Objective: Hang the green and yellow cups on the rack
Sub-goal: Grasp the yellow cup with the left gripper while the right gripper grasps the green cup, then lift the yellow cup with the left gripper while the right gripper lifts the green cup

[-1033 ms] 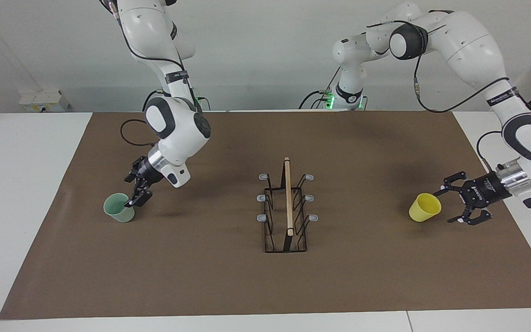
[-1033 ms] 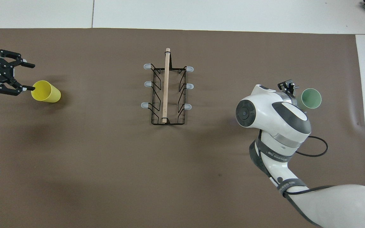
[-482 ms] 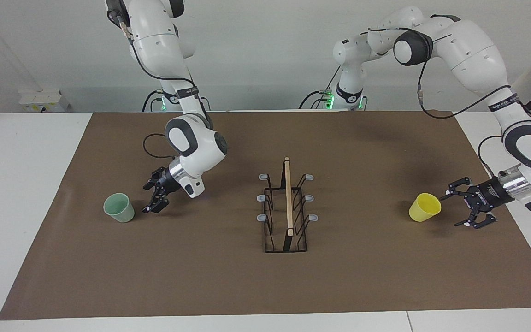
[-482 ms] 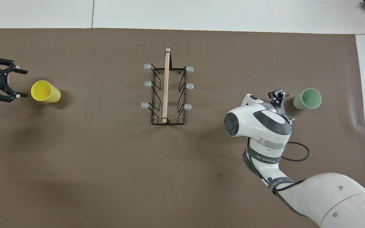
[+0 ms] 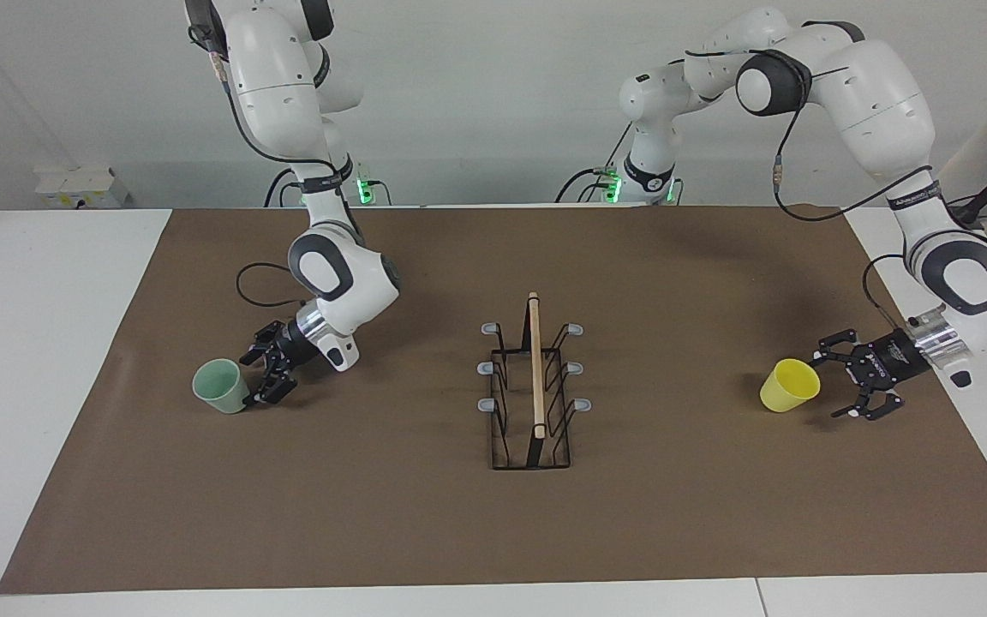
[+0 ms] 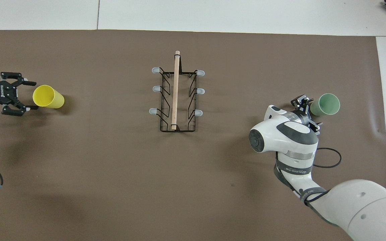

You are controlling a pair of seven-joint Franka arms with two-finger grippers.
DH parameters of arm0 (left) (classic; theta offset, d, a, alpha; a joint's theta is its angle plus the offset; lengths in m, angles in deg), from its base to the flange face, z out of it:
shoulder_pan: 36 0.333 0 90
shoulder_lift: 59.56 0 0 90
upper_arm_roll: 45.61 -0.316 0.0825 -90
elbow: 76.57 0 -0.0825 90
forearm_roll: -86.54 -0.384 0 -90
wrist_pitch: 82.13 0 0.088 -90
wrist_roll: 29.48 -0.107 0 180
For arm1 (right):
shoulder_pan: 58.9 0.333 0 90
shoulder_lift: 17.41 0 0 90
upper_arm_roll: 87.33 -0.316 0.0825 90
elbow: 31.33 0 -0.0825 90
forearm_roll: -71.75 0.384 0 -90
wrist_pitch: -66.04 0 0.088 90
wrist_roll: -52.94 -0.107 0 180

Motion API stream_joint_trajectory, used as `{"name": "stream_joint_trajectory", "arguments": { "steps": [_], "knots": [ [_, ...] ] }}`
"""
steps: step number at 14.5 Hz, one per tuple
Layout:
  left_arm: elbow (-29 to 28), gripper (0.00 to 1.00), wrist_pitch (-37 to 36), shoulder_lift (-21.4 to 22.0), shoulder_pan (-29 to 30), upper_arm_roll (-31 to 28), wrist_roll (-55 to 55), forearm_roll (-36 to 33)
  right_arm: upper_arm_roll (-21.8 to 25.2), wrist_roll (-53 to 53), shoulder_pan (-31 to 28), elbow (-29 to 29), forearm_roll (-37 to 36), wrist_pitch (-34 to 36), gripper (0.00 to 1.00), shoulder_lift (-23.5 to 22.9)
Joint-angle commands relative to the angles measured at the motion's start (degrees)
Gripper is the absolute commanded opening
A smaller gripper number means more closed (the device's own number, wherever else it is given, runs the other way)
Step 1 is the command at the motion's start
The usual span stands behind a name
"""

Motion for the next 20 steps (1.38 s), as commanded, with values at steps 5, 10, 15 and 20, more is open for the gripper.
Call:
{"name": "stream_joint_trajectory", "arguments": {
  "steps": [5, 10, 15, 20],
  "knots": [
    [-15.9, 1.00, 7.3, 7.3, -1.1, 0.2, -6.1, 14.0, -0.4, -8.8, -5.2, 5.5, -15.3, -4.5, 1.00, 1.4],
    [-19.5, 1.00, 12.7, 7.9, -3.8, 0.4, -6.1, 18.4, -0.4, -9.4, -7.8, 5.9, -21.0, -6.0, 1.00, 1.4],
    [-18.3, 0.32, 13.4, 7.7, -4.6, 0.2, -6.3, 20.2, -0.4, -9.3, -8.3, 5.8, -21.3, -7.0, 0.24, 1.2],
    [-10.5, 0.00, 13.3, 9.1, -5.6, 0.1, -6.1, 11.8, -0.5, -9.3, -7.6, 4.9, -20.8, -6.6, 0.00, 1.1]
  ]
}}
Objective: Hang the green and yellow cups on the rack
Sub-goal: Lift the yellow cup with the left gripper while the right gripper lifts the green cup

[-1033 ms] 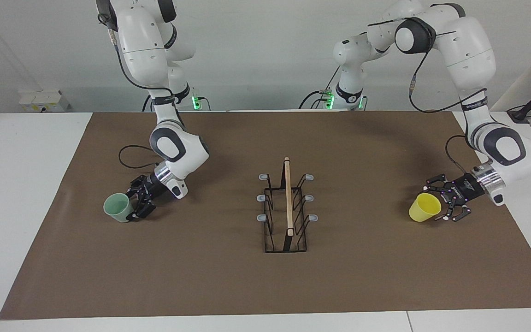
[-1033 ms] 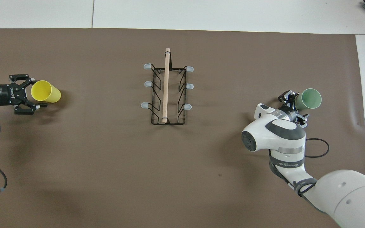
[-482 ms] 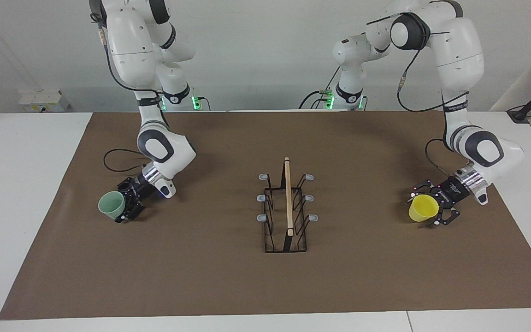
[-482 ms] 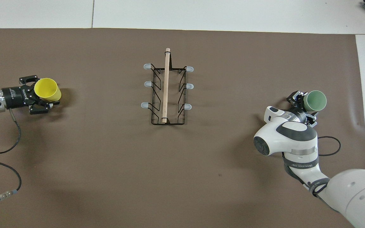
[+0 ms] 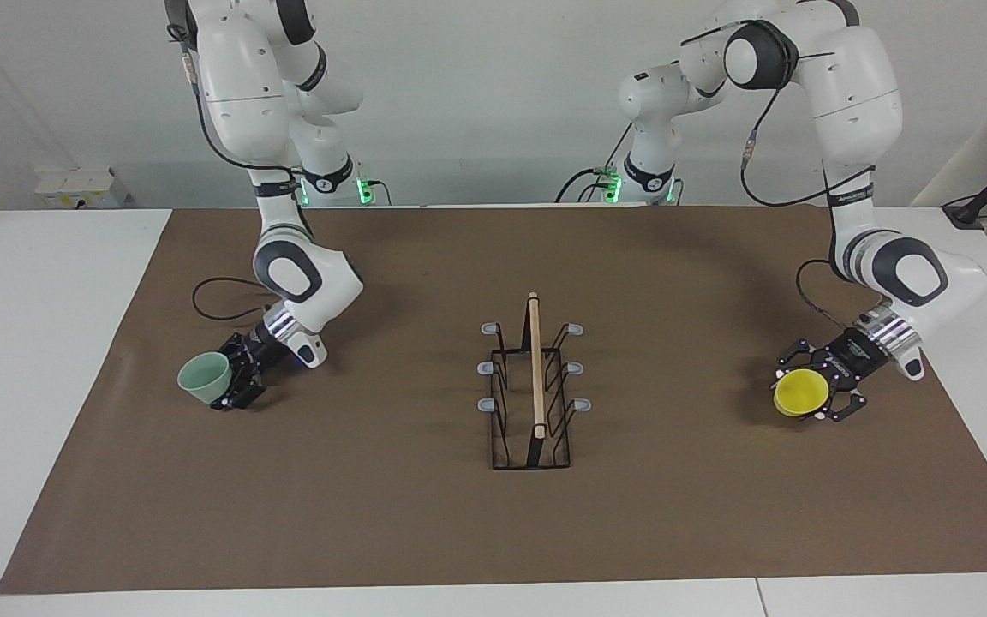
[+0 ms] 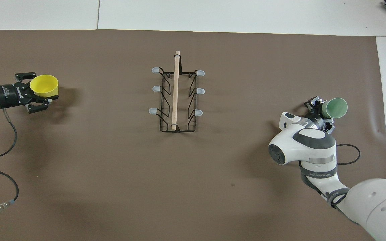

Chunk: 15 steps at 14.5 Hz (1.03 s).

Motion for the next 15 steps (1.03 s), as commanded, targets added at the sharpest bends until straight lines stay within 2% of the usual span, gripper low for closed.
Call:
{"name": "stream_joint_trajectory", "arguments": {
  "steps": [1, 4, 7, 9, 11, 13, 15],
  "knots": [
    [2.9, 0.00, 0.5, 3.3, -3.5, -0.7, 0.1, -7.3, -0.5, -1.3, -0.1, 0.5, -1.5, -0.4, 0.00, 1.1],
    [4.6, 0.00, 0.9, 6.7, -6.4, -0.8, 0.2, -12.4, -0.6, -0.8, 0.1, -0.2, 2.8, -1.5, 0.00, 3.0],
    [4.5, 0.00, 0.9, 11.4, -12.5, -0.8, 0.7, -24.1, -0.6, 0.2, -0.3, -0.5, 10.2, -4.9, 0.00, 5.4],
    [4.1, 0.00, 0.9, 13.6, -17.6, -0.9, 1.2, -32.2, -0.6, 1.6, -0.1, -0.5, 17.2, -5.5, 0.00, 7.1],
    [3.8, 0.00, 0.9, 15.8, -21.9, -0.8, 2.6, -40.1, -0.6, 5.5, -0.5, -0.6, 26.3, -9.1, 0.00, 9.5],
    [3.8, 0.00, 1.1, 16.8, -26.8, -0.8, 5.5, -49.6, -0.6, 10.9, -0.9, -1.0, 37.5, -11.5, 0.00, 11.7],
    [3.8, 0.00, 1.6, 16.8, -31.9, -0.8, 11.1, -58.3, -0.6, 12.3, -0.1, -1.1, 45.4, -13.1, 0.00, 13.8]
  ]
}}
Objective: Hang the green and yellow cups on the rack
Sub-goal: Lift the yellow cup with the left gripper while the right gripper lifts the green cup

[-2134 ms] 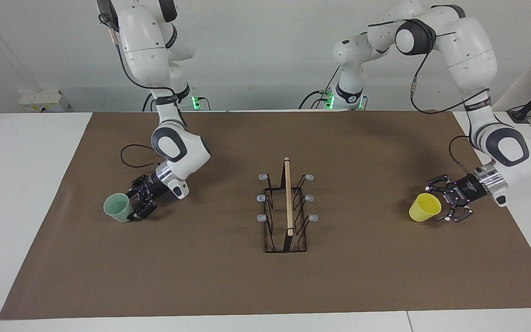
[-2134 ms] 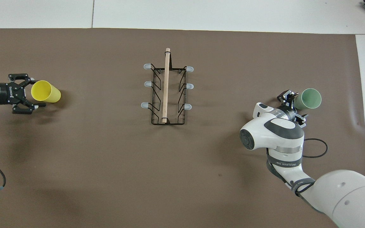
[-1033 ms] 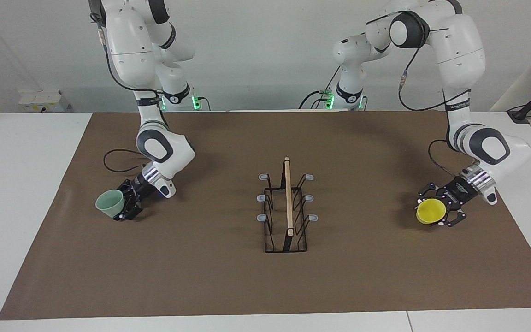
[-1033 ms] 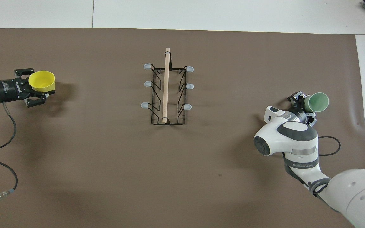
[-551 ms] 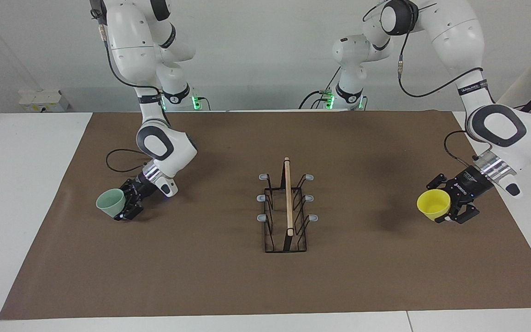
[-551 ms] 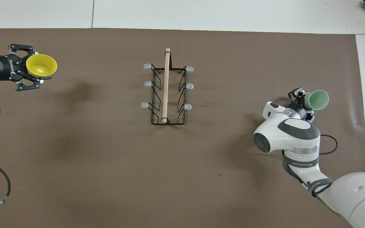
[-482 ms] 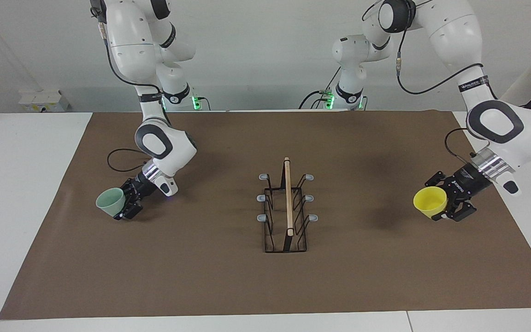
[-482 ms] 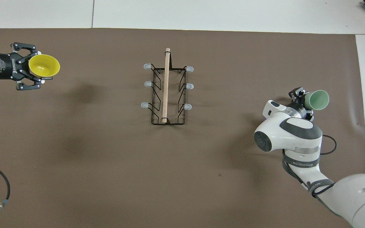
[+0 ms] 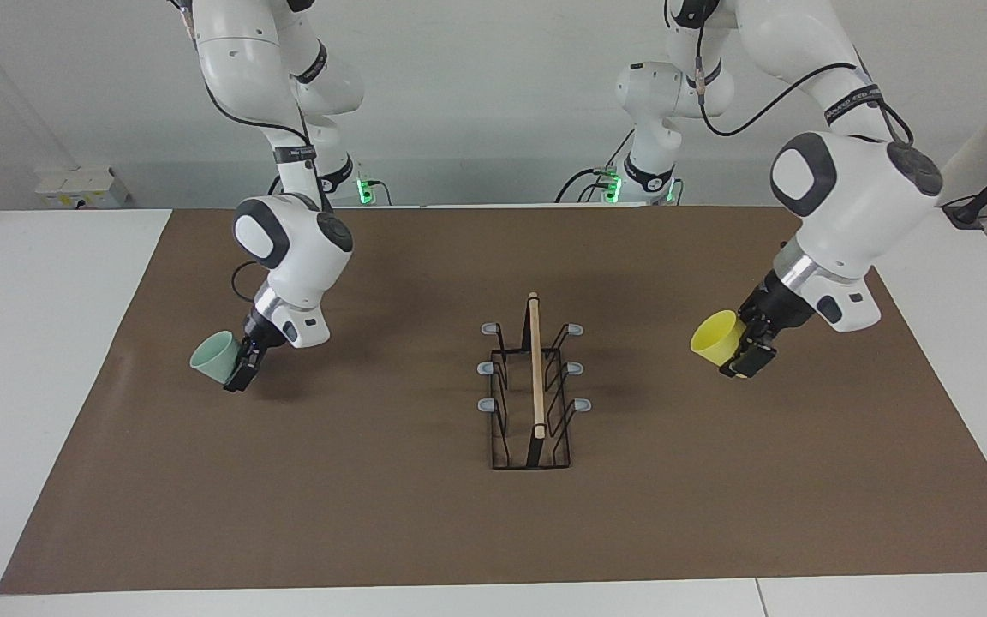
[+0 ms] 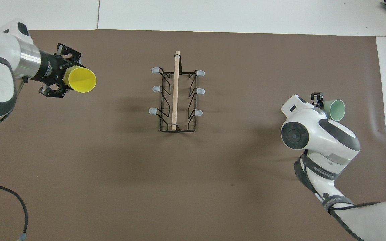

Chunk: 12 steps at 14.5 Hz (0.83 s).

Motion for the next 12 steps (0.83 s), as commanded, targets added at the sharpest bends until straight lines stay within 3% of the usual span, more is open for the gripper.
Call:
{"name": "stream_joint_trajectory", "arguments": {
  "steps": [1, 5, 9, 12],
  "knots": [
    [-2.4, 0.00, 2.3, 1.4, -7.0, -1.0, 6.8, -10.2, -0.3, 2.0, 0.3, 0.6, 10.3, -2.5, 0.00, 3.4],
    [-6.0, 0.00, 7.6, 2.7, -14.4, -1.0, 21.3, -25.7, -2.3, 2.6, 2.0, -2.1, 29.6, -3.8, 0.00, 5.6],
    [-17.7, 0.00, 11.9, 8.1, -22.6, -0.9, 29.3, -46.5, -6.4, 2.7, 2.2, -4.8, 48.9, -3.8, 0.00, 8.6],
    [-20.9, 0.00, 11.7, 9.3, -26.4, -0.9, 40.6, -56.6, -7.6, 6.8, 2.0, -6.2, 61.5, -3.8, 0.00, 10.9]
  ]
}}
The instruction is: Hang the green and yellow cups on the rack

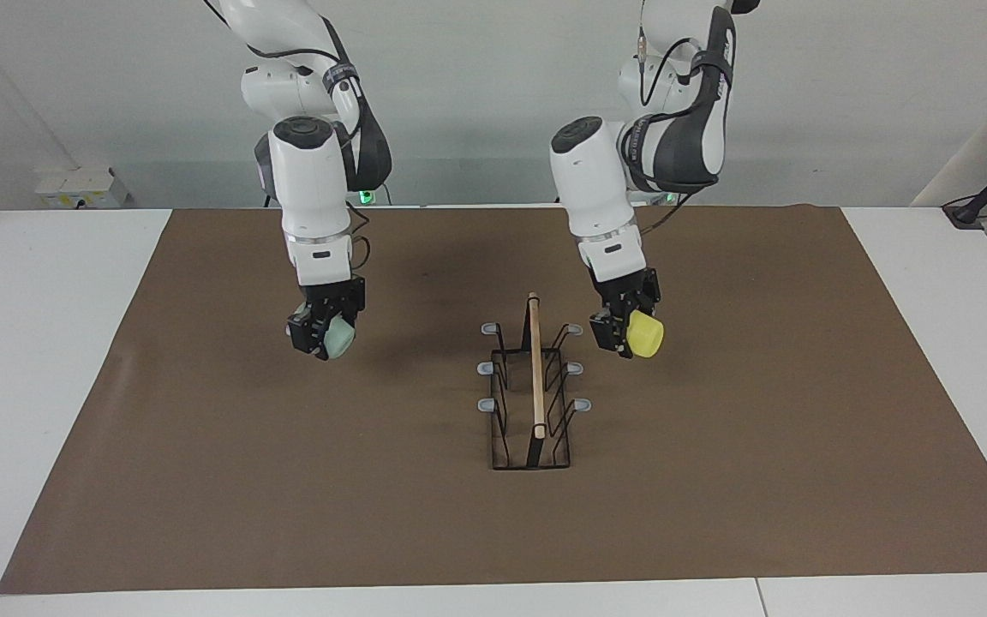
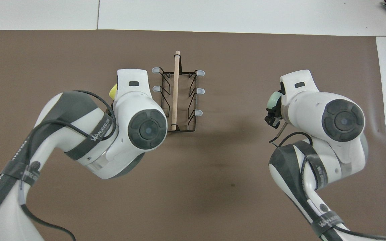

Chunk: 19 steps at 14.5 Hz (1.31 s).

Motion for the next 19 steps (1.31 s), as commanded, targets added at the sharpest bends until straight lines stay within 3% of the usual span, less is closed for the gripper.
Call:
{"name": "stream_joint_trajectory", "arguments": {
  "steps": [1, 6, 10, 15, 19],
  "knots": [
    [-5.8, 0.00, 1.3, 3.6, -3.5, -1.0, 6.8, -7.4, -0.7, 7.8, -0.9, -0.7, 12.7, -0.1, 0.00, 2.4],
    [-6.5, 0.00, 0.8, 2.6, -6.7, -1.0, 9.9, -10.7, -0.3, 32.0, -4.4, -0.8, 43.5, 1.1, 0.00, 3.4],
    [-5.9, 0.00, 0.9, 2.3, -6.8, -1.1, 10.3, -13.3, -0.3, 42.3, -8.9, -0.7, 55.3, 7.0, 0.00, 4.4],
    [-4.6, 0.00, 1.3, -0.5, -6.3, -1.1, 16.3, -16.8, -0.2, 56.4, -18.4, -0.1, 67.3, 22.1, 0.00, 6.9],
    [-4.4, 0.00, 1.1, -1.5, -7.4, -0.8, 17.3, -18.1, -0.1, 61.8, -21.1, 2.4, 80.5, 26.0, 0.00, 8.8]
  ]
}}
